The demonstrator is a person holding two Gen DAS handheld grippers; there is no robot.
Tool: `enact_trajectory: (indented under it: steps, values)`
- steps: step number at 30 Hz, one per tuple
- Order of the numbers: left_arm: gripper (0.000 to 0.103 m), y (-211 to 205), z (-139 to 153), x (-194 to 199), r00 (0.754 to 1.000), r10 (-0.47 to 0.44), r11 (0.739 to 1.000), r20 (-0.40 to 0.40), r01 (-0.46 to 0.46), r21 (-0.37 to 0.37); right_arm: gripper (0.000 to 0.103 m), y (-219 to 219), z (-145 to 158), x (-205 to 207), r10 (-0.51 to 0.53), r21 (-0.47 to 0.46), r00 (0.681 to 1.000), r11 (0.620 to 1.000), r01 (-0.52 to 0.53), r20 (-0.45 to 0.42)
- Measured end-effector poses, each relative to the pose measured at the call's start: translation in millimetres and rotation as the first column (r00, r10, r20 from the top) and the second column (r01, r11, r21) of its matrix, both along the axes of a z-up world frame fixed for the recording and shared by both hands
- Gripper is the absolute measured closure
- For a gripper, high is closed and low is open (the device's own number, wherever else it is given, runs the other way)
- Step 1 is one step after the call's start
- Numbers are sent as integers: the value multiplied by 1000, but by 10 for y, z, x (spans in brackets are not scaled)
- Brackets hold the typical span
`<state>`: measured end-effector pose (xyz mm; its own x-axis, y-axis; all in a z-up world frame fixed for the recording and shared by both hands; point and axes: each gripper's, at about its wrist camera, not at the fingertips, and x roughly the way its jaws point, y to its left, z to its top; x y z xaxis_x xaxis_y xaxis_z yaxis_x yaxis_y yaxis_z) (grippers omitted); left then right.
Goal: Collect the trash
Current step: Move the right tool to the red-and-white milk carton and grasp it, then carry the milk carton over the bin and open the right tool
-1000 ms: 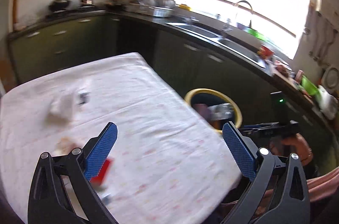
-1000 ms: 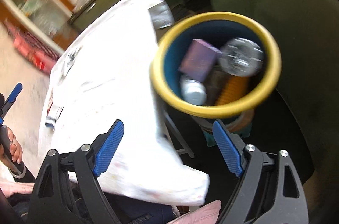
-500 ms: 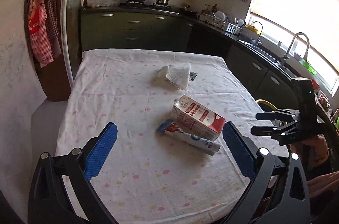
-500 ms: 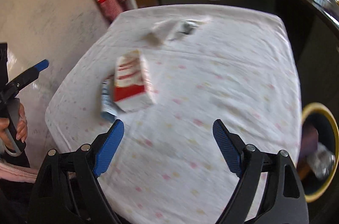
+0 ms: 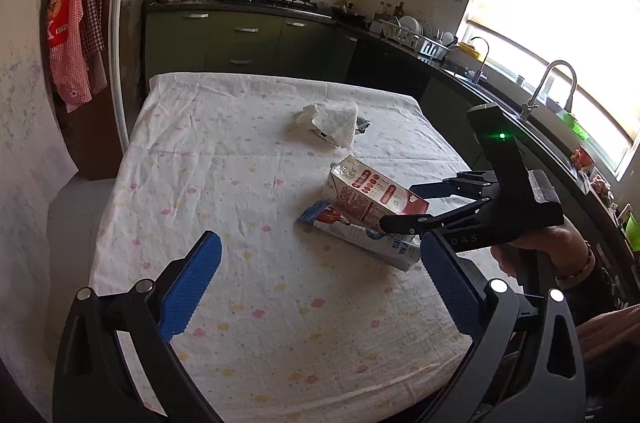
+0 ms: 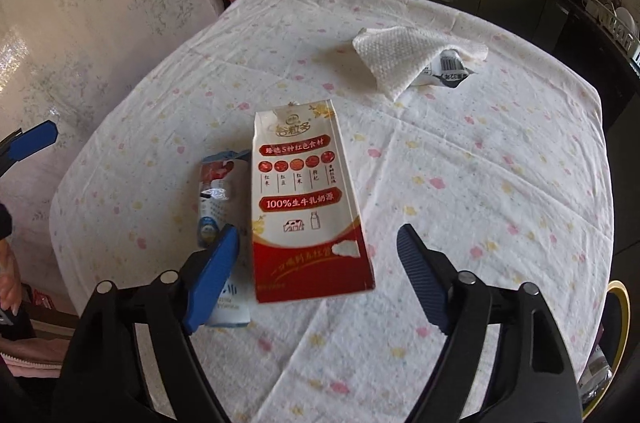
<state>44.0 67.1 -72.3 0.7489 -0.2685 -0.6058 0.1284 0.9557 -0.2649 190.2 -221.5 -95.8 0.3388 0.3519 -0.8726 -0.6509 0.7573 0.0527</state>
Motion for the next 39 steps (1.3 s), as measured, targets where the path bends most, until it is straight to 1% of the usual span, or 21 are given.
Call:
enact_trajectory:
  steps: [4, 6, 8, 10, 11, 12, 19, 27, 31, 35, 38, 39]
  values:
    - [5, -7, -59, 31, 1000, -6, 1000, -13, 6, -6, 30, 50, -67, 45, 2, -19, 1000, 1000, -2, -7]
    - [5, -6, -74, 48, 1000, -8, 1000, -18, 8, -7, 35, 78, -90, 72, 4, -22, 1000, 1000, -4, -10]
    - [5, -10, -85, 56, 1000, -8, 1000, -20, 8, -8, 36, 97, -112, 98, 6, -28, 1000, 1000, -6, -11]
    - [5, -18, -95, 67, 1000, -10, 1000, -24, 9, -7, 41, 114, -129, 116, 11, -29, 1000, 1000, -12, -14]
    - [5, -19, -100, 65, 1000, -10, 1000, -26, 10, -6, 47, 125, -132, 119, 16, -31, 1000, 999, -17, -13]
    - [5, -28, -105, 69, 1000, -11, 1000, -28, 11, -5, 51, 136, -132, 115, 18, -33, 1000, 999, -19, -9]
    - [5, -88, -117, 90, 999, -25, 1000, -33, 26, 6, 53, 66, -94, 97, 8, -23, 1000, 1000, -8, 15]
    - [5, -190, -112, 109, 998, -49, 999, -35, 50, 17, 53, -154, 95, -6, -18, 30, 999, 999, 17, 44]
    - [5, -257, -102, 113, 997, -64, 998, -35, 65, 28, 53, -379, 219, -75, -56, 63, 996, 997, 52, 68]
    - [5, -330, -113, 141, 996, -83, 996, -44, 84, 30, 53, -750, 333, -107, -138, 92, 986, 987, 130, 96]
    - [5, -410, -114, 159, 994, -99, 994, -48, 101, 38, 53, -1157, 381, -114, -236, 101, 964, 969, 225, 121]
    - [5, -438, -113, 166, 993, -104, 993, -49, 106, 41, 53, -1330, 390, -106, -278, 102, 952, 959, 266, 127]
